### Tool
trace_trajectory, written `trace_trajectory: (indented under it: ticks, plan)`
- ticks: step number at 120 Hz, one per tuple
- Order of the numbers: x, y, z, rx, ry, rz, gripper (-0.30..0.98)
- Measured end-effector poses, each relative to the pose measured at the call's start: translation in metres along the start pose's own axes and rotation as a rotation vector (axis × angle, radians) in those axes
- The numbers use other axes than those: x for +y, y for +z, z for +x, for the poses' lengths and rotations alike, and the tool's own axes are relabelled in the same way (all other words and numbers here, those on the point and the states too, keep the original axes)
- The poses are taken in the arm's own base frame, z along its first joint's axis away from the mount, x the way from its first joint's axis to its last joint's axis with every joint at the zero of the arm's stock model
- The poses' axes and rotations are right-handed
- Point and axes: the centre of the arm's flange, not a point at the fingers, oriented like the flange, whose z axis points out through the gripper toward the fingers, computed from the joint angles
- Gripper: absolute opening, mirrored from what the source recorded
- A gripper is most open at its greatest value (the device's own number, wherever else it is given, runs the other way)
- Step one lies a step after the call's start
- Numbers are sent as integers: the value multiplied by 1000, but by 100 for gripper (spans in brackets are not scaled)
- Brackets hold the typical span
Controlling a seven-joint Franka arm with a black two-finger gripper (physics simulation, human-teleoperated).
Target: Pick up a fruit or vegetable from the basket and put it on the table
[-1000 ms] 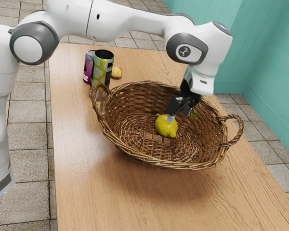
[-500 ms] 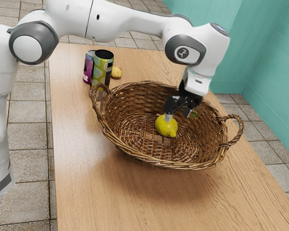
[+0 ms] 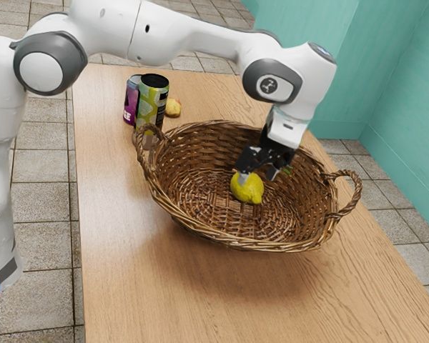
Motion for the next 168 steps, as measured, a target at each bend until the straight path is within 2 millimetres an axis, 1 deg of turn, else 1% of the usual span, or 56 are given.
trace_trajectory:
  ticks: [24,41,67,95,97,104,108,113,121,133,145,156,161,168]
  plan:
    - [-1,3,0,9,17,-1,69]
    - [0,13,0,4,26,-15,69]
    - [-4,21,-6,7,26,-23,69]
    - [-4,31,-5,12,34,-30,69]
    - [-4,31,-5,12,33,-29,67]
    - [-6,31,-8,15,27,-27,55]
    - [-7,31,-8,16,26,-26,50]
    - [-7,31,-9,17,25,-24,46]
    - [-7,30,-7,20,27,-18,45]
    - [-3,16,-5,30,30,12,43]
    - [5,-12,-7,44,28,65,43]
    - [11,-50,-10,72,23,138,43]
    - [14,-72,-11,90,21,179,43]
    - [21,-111,-17,120,13,247,43]
